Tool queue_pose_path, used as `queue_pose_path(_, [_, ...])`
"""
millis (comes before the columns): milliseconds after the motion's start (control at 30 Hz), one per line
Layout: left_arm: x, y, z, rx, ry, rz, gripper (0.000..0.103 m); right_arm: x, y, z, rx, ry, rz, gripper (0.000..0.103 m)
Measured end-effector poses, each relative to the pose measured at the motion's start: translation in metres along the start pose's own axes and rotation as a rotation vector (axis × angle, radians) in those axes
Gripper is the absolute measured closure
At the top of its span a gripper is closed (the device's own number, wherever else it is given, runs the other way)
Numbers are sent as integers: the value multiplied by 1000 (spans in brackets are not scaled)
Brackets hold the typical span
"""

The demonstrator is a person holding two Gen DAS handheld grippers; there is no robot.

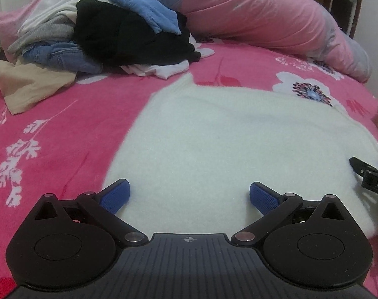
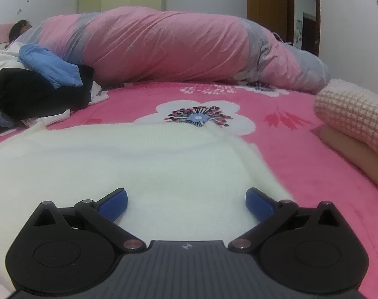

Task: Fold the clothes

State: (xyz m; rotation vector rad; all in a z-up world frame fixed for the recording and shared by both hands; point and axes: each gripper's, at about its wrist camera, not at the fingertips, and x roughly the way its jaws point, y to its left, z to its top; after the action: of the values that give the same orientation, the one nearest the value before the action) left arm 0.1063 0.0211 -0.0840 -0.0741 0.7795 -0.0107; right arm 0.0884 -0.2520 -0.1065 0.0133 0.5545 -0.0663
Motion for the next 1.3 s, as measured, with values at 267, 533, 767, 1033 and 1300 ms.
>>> queue_pose_path(267, [1, -2, 2, 2, 17, 12, 0, -20, 43, 29, -40, 13, -24, 0])
queue_pose_path(533, [2, -3, 2, 7, 20, 21, 0, -1, 61, 30, 13, 47, -62, 0])
queue_pose_path(767, [2, -4, 2, 8, 23, 28, 0, 16, 57, 14, 44, 89, -72, 0])
queue_pose_path(1033, [2, -4, 0, 7, 11, 30, 0, 13, 56, 10, 69, 68, -86, 0])
queue_pose_path(1300, [-8, 2, -9, -1, -53, -25, 0, 15, 60, 3, 48, 36, -99, 0])
